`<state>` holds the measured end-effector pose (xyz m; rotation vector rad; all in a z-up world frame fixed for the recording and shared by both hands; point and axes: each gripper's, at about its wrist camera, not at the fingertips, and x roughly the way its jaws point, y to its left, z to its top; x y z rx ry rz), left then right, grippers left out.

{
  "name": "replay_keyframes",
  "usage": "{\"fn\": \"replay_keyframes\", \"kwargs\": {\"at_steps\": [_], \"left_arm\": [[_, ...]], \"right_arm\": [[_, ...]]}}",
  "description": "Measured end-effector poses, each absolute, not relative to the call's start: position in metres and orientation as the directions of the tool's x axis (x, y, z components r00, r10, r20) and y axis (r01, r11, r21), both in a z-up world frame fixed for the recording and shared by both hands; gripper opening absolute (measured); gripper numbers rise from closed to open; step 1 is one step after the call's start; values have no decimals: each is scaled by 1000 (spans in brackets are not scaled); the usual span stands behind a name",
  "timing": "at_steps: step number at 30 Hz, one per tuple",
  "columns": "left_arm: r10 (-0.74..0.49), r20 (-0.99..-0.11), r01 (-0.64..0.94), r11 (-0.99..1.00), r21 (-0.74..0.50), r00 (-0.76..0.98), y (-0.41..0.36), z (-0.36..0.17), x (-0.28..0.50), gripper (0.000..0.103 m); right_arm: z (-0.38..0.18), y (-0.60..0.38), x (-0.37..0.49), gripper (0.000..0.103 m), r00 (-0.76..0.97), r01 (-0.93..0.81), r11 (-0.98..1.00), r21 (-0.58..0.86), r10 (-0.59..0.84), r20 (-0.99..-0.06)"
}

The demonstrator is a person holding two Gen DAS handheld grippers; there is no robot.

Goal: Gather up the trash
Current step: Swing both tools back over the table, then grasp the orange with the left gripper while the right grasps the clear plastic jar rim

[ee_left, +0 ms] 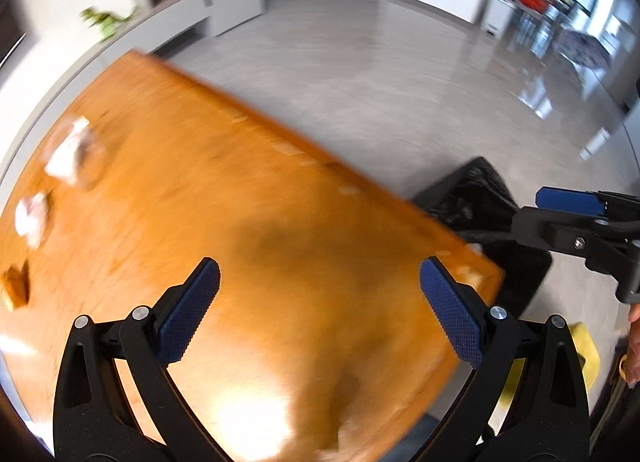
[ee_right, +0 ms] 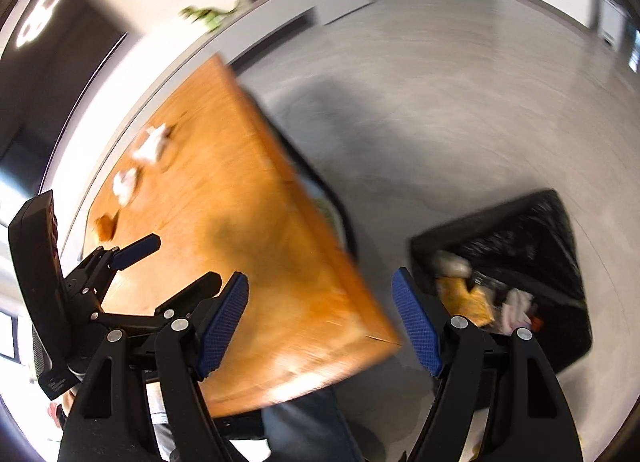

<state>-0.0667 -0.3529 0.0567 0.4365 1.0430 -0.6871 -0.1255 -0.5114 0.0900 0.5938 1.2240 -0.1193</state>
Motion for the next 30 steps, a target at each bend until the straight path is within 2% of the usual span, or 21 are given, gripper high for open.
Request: {"fn": "replay_keyframes", "kwargs": {"at_steps": [14,18,27,30], "left_arm": [[-164,-889,394,919,20,427,-162,59,36,97],[-122,-892,315,949,24,435,-119,60,63,97],[5,-891,139,987,77,454,-22,66,134,97],[1,-902,89,995,43,433,8,57,162,97]], "right_arm": [[83,-375,3,75,268,136,921,364,320,-909],[79,-345,43,75,245,77,938,338,311,-918],[69,-301,112,82,205,-39,956,290,291,-934],[66,-292,135,83,199,-61,967,246,254,-947]]}}
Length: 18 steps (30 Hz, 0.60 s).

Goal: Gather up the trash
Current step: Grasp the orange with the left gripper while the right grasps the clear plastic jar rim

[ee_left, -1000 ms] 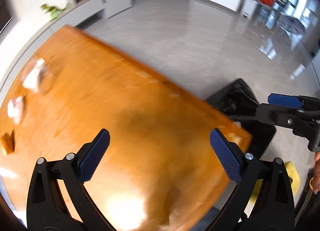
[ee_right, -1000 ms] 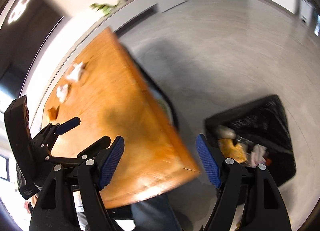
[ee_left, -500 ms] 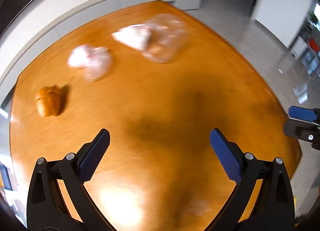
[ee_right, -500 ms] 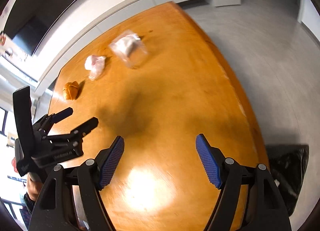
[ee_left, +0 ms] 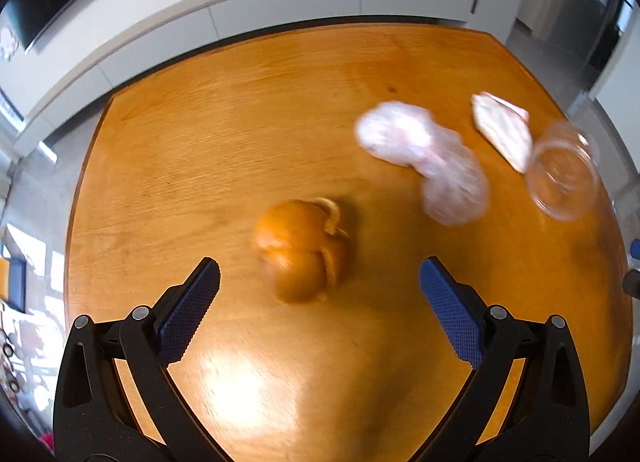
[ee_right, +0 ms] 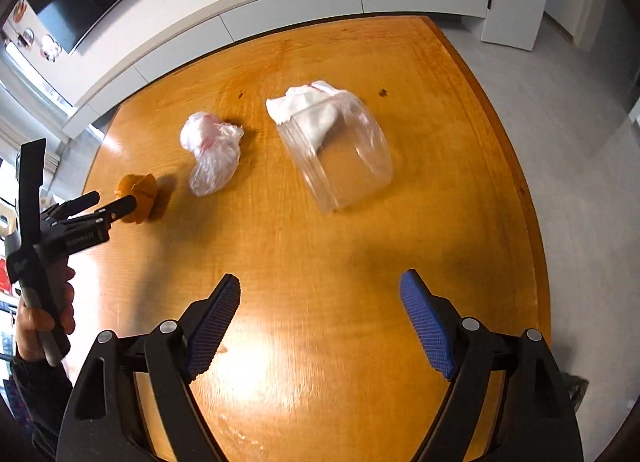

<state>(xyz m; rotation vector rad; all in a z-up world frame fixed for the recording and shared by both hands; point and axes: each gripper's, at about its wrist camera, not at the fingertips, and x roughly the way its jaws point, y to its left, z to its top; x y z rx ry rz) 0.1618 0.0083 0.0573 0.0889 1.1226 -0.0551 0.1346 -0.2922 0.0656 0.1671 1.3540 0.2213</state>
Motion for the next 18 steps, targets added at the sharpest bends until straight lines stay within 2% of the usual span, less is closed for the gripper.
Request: {"fn": "replay_keyframes", "kwargs": {"at_steps": [6,8,9,10,12,16,17,18], "left_arm": [[-53,-924,76,997,-26,378,27,28,199,96],[-53,-927,81,996,-25,372,26,20,205,84],[-48,-931,83,996,-19,362,26,16,207,68],[-85,-936,93,994,-57,343,26,12,208,62],[-97,-930,107,992,-63,354,22,12,209,54],[-85,-923,118,992,-43,375,19,12,209,54],[-88,-922,118,992,-46,376,19,13,208,54],[-91,-922,117,992,-50,377,21,14,207,53]], "right_arm": [[56,-284,174,83,188,-86,982,166,180,-966],[49,-279,186,83,185,-98,986,136,153,-971],[45,-277,191,83,186,-105,988,116,134,-973],[43,-276,195,83,188,-112,989,99,119,-975],[37,-273,204,83,198,-129,990,54,79,-977],[27,-270,216,83,228,-160,987,7,44,-973],[26,-270,217,80,235,-167,986,12,52,-971],[25,-270,217,62,240,-172,985,9,51,-970]]}}
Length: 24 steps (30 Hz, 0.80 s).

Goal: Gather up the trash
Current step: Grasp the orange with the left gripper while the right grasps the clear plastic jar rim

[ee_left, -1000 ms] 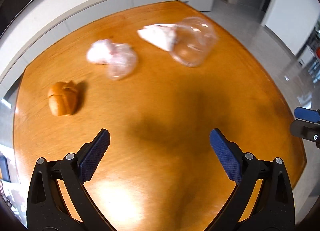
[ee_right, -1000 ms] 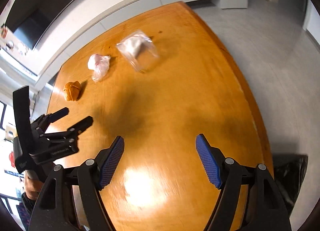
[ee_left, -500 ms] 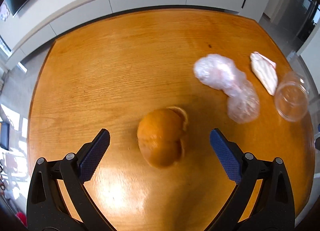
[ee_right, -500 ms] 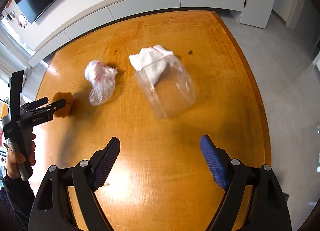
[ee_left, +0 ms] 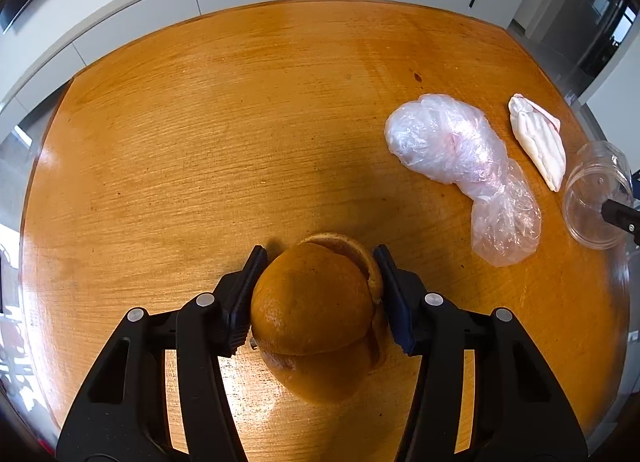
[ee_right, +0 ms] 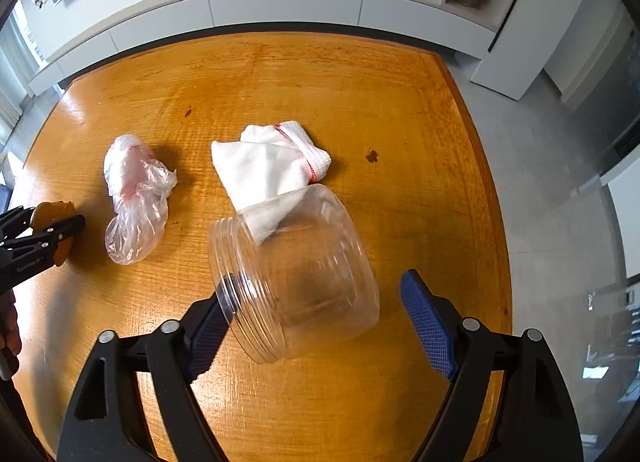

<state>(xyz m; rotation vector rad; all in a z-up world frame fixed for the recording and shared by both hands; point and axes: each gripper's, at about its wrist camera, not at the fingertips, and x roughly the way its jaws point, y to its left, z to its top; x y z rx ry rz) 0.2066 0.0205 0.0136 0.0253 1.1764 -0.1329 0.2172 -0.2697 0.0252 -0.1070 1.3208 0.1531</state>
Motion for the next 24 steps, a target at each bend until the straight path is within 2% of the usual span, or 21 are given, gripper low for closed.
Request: {"fn": "replay_keyframes", "kwargs": {"at_steps": [7,10,11,12,17,24], "left_arm": [[-121,-921,121,989,-81,370,18,19,185,52],[-129,-922,129,988,-87,366,12,21,170,52],[-136,-920,132,987,-93,367,10,23,166,52],[-140,-919,136,986,-96,369,8,25,162,52],[-159,-916,149,983,-110,368,-9,34,136,52],[-182,-903,220,970,-100,390,-47,60,91,52]], "right_arm": [[38,-271,191,57,264,-188,981,45,95,-960],[50,-274,175,48,276,-189,979,75,126,-953],[53,-275,168,17,277,-190,979,76,128,-952],[55,-275,163,8,267,-193,977,88,138,-954],[57,-285,130,5,228,-167,978,125,162,-960],[76,-313,76,5,263,-125,977,175,203,-943]]}}
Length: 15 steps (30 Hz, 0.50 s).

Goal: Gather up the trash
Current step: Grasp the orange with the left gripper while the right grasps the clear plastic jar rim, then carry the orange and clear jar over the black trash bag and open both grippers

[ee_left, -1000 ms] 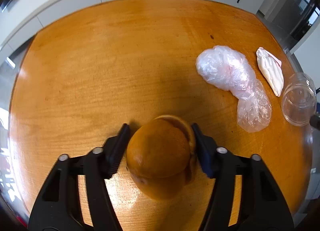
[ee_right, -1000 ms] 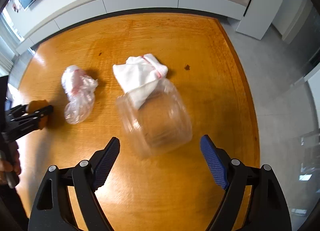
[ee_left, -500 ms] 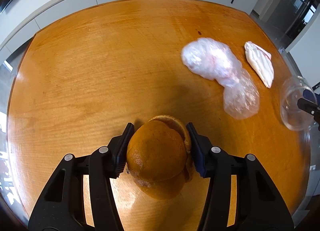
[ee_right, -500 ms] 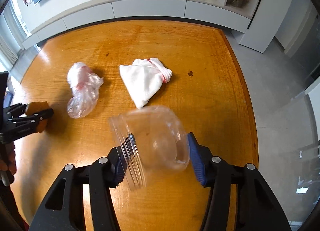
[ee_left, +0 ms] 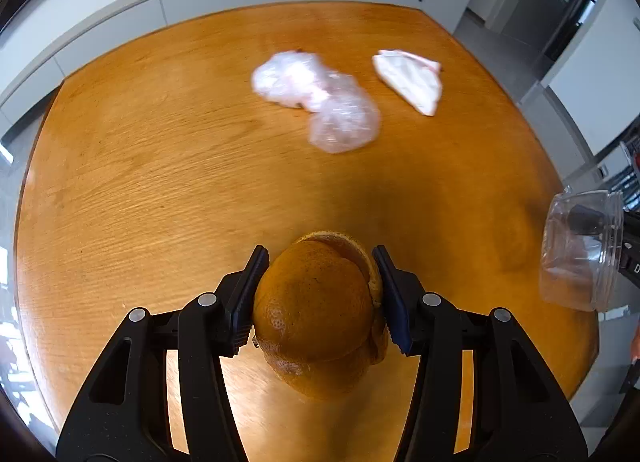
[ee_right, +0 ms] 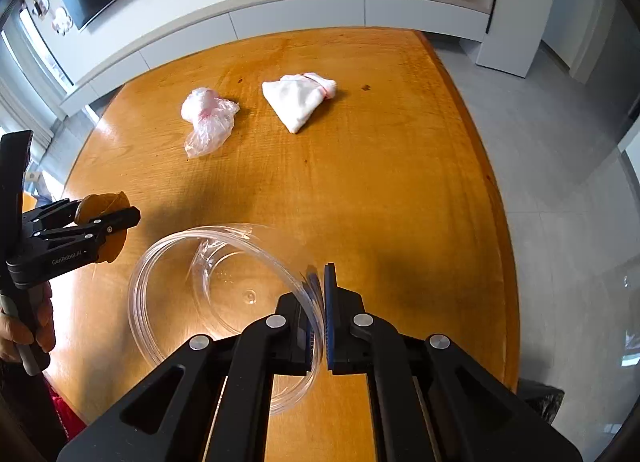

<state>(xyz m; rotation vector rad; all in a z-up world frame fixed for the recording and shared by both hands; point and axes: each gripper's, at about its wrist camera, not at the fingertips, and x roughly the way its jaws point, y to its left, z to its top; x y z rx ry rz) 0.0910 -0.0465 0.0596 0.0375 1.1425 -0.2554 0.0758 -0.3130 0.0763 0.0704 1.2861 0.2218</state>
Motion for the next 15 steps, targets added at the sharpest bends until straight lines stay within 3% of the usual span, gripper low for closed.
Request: {"fn": "replay_keyframes", "kwargs": {"at_steps": [15], "left_arm": [[-282,-882,485,872,-71,378,-213,97,5,52]], "right_arm": [[110,-444,-40,5,339,78,980,181,145,-930]]}}
